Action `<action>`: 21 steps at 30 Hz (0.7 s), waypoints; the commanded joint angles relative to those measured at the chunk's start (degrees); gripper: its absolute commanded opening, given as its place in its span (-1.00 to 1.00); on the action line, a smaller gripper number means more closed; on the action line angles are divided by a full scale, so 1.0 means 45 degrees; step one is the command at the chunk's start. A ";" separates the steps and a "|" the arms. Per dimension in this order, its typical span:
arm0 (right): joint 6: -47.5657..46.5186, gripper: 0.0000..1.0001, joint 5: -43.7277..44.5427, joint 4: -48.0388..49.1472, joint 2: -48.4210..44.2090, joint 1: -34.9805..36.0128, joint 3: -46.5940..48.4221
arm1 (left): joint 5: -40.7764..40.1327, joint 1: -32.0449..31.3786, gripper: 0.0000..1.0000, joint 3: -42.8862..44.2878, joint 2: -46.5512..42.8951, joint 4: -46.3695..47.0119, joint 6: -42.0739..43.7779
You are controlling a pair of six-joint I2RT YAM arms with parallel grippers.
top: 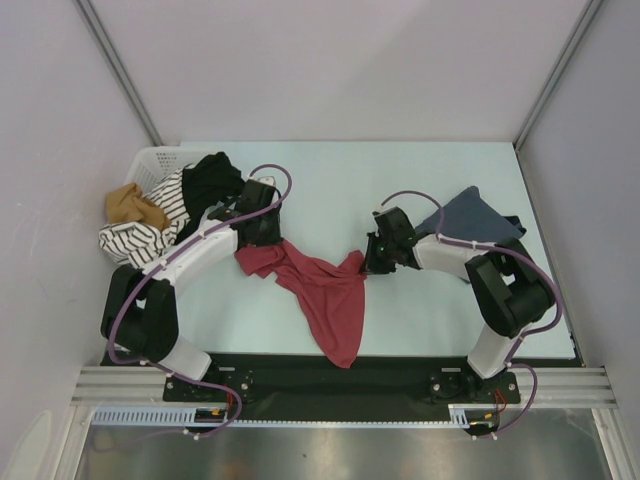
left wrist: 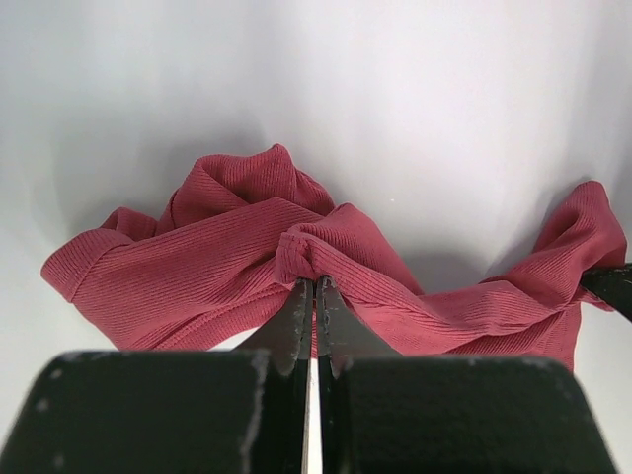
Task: Fold and stack the tank tops
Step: Flatten the tank top out
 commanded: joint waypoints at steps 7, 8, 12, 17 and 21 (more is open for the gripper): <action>-0.1282 -1.00 0.1792 -0.2358 -0.1330 -0.0951 0.3028 | 0.0089 0.0052 -0.99 0.1903 0.0587 -0.0420 -0.0114; -0.1399 -1.00 0.1970 -0.2555 -0.1563 -0.1049 0.3305 | 0.0012 0.0091 -1.00 0.2700 0.0762 -0.0866 -0.0076; -0.1907 -1.00 0.3083 -0.3552 -0.2617 -0.1304 0.4420 | -0.0495 0.0189 -0.99 0.4502 0.0414 -0.2021 -0.0036; -0.2415 -1.00 0.4022 -0.3983 -0.5076 -0.1187 0.3973 | -0.1433 -0.0181 -0.99 0.4644 -0.2175 -0.2705 0.0042; -0.2747 -1.00 0.4334 -0.4080 -0.8117 -0.0292 0.2745 | -0.1981 -0.1429 -0.99 0.3121 -0.5089 -0.2337 -0.0270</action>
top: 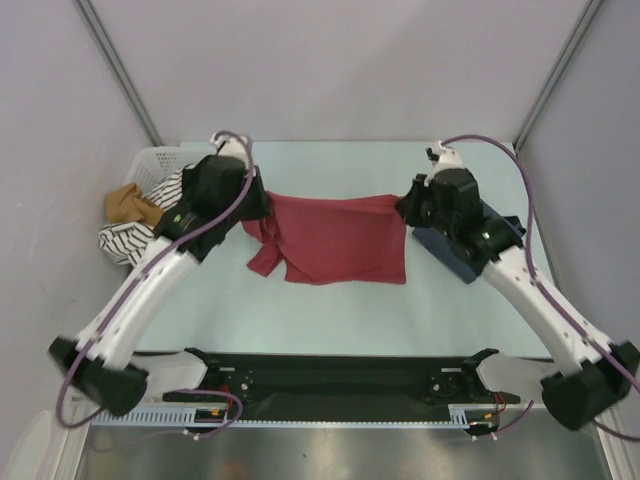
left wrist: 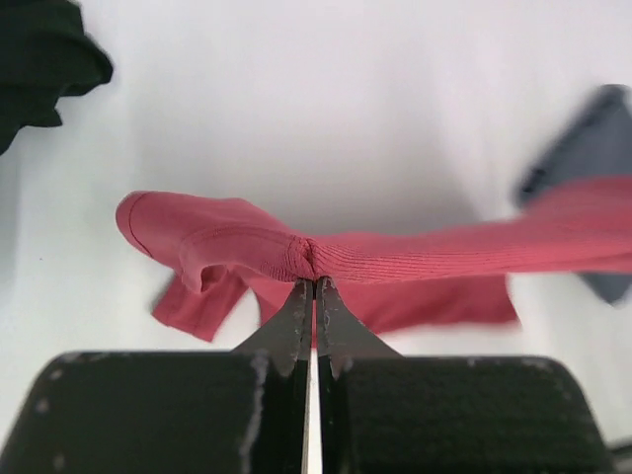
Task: Fold and stack the tank tops
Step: Flatten the tank top out
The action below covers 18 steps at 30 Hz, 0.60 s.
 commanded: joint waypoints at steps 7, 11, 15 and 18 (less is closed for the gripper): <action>-0.0758 -1.00 0.1617 -0.1923 -0.6282 0.3318 -0.1439 | -0.0998 -0.2889 -0.99 -0.2661 -0.6975 -0.0492 -0.0388; -0.0387 -1.00 0.2224 -0.2784 -0.7793 0.4262 -0.1226 | -0.0586 -0.3145 -0.99 -0.2742 -0.8912 -0.0803 -0.0290; -0.0249 -1.00 0.2634 -0.3585 -0.7562 0.4321 -0.0212 | -0.0820 -0.3145 -1.00 -0.2254 -0.8758 -0.1039 -0.0115; -0.0464 -1.00 0.3354 -0.3957 -0.6569 0.4302 0.0879 | -0.0158 -0.3145 -0.99 -0.1688 -0.8113 -0.0669 0.0139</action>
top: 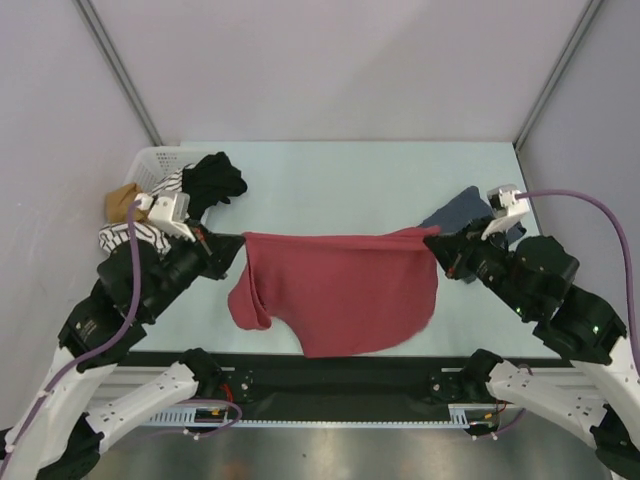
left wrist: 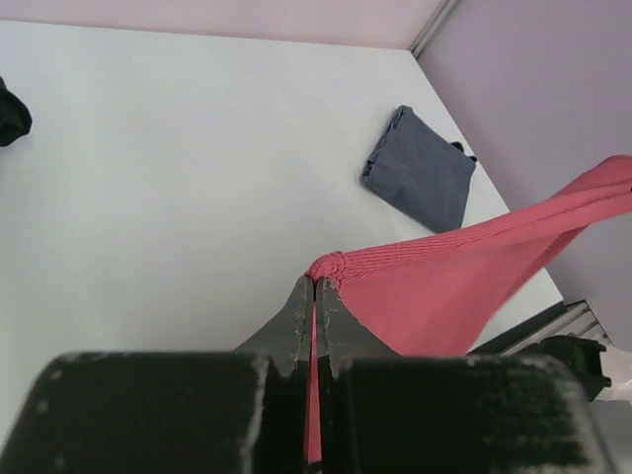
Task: Fold and stack the tank tops
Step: Flatten the tank top out
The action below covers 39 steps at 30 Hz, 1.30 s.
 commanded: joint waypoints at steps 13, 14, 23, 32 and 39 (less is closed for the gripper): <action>0.0076 -1.00 -0.1038 0.0789 0.5500 -0.4622 0.0184 | 0.2423 0.2925 -0.99 -0.1342 0.6522 0.4484 -0.0055; 0.0076 -1.00 -0.1602 0.1066 0.5796 -0.4940 0.0083 | 0.2774 0.3179 -0.99 -0.1483 0.6935 0.4918 -0.0173; 0.0017 -1.00 -0.3424 0.4447 1.1569 -0.7149 0.1696 | 0.3460 0.4255 -0.99 0.2905 1.4120 0.5801 0.0118; 0.0604 0.32 -0.4166 0.5093 1.6461 -0.8497 0.6428 | 0.3113 0.4764 -0.80 0.9783 1.9692 0.3421 0.0353; 0.0720 0.32 -0.4849 0.5344 1.4825 -0.8752 0.3799 | 0.2190 0.4764 0.83 0.7153 1.7318 0.3671 0.0470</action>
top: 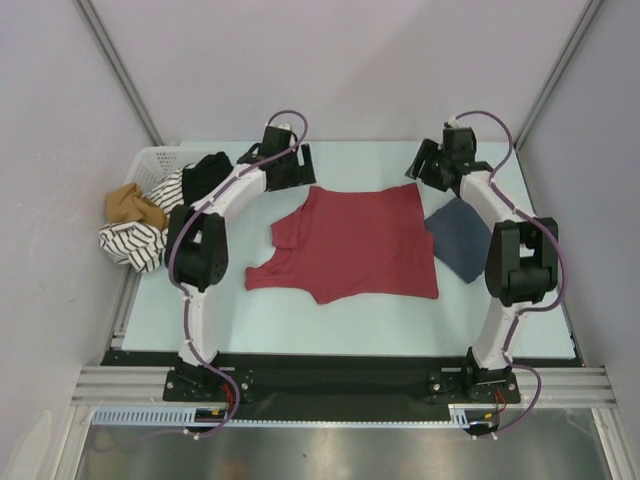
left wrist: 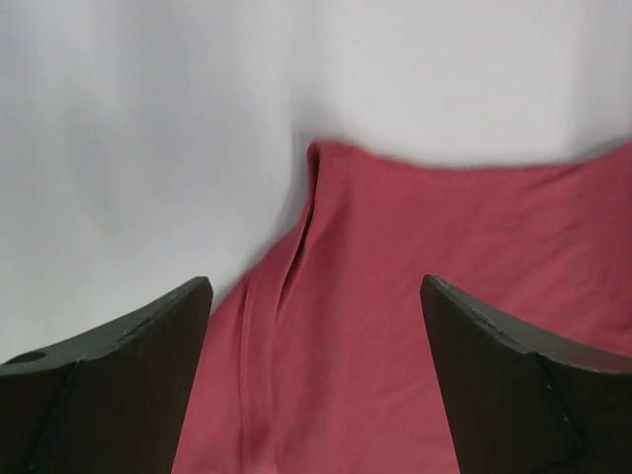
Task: Fold and stack the tank tops
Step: Flatten the tank top out
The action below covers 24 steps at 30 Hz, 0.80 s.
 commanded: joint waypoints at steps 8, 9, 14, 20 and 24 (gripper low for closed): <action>0.0830 0.07 0.0378 0.0533 -0.5055 -0.0121 -0.6200 | -0.0466 -0.0162 0.78 -0.6262 -0.5734 0.0962 0.0100; 0.0947 0.06 0.0555 0.0534 -0.5450 -0.0160 -0.7017 | -0.0466 -0.0162 0.77 -0.6594 -0.6104 0.1021 0.0061; 0.1417 -0.11 0.1219 0.0009 -0.7561 -0.0492 -0.8840 | -0.0369 -0.0124 0.69 -0.7925 -0.6089 0.1139 0.0080; 0.1437 -0.42 0.2177 -0.1184 -0.8812 -0.0980 -0.9934 | 0.0296 -0.0201 0.31 -0.8101 -0.5581 0.1139 0.0159; 0.1456 -0.53 0.1925 -0.1069 -0.9106 -0.1371 -1.0832 | 0.0081 -0.0416 0.11 -0.8179 -0.5561 0.0749 0.0217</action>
